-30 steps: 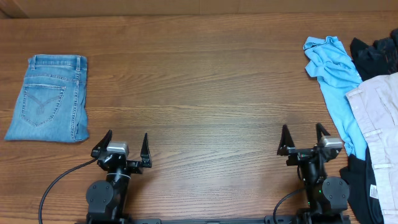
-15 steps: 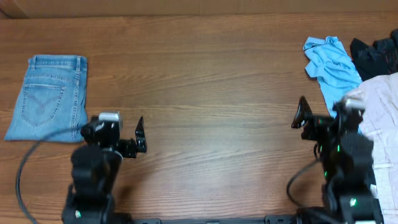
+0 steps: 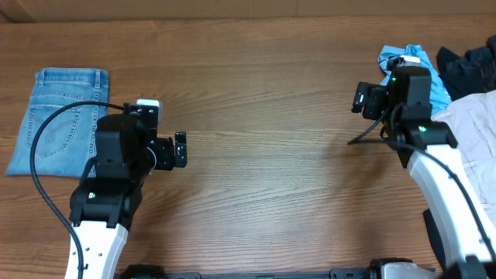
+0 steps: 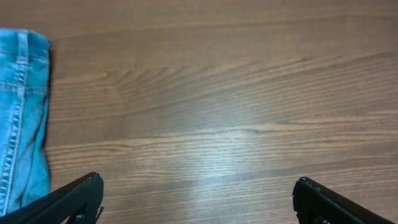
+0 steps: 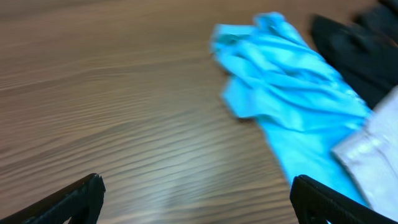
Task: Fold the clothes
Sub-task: 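Reach the right gripper into the clothes pile and grasp the beige shorts, then drag the beige shorts with the right gripper to the table center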
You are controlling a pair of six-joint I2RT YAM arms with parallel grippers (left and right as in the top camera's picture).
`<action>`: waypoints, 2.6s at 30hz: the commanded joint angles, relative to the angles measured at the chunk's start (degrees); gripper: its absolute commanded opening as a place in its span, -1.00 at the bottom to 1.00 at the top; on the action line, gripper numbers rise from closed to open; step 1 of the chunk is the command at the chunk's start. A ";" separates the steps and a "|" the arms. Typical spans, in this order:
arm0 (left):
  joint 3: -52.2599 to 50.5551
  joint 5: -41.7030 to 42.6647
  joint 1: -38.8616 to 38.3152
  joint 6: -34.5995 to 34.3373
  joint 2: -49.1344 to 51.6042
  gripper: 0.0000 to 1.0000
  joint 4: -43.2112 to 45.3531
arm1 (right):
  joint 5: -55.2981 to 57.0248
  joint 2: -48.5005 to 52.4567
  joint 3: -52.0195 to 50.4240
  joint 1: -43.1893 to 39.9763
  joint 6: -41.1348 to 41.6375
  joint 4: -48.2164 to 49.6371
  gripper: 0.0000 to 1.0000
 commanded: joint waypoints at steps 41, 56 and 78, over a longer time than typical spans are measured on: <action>1.64 1.70 -0.31 -0.42 0.81 1.00 0.26 | 9.11 27.28 1.60 -23.37 6.62 22.43 -0.37; 1.64 1.73 -0.31 -0.44 0.81 1.00 0.24 | 3.34 1.07 3.67 -15.32 -3.19 17.53 -0.82; 1.64 4.57 -0.33 -0.44 0.81 1.00 0.04 | -5.60 12.96 3.65 32.96 -3.91 25.29 -0.71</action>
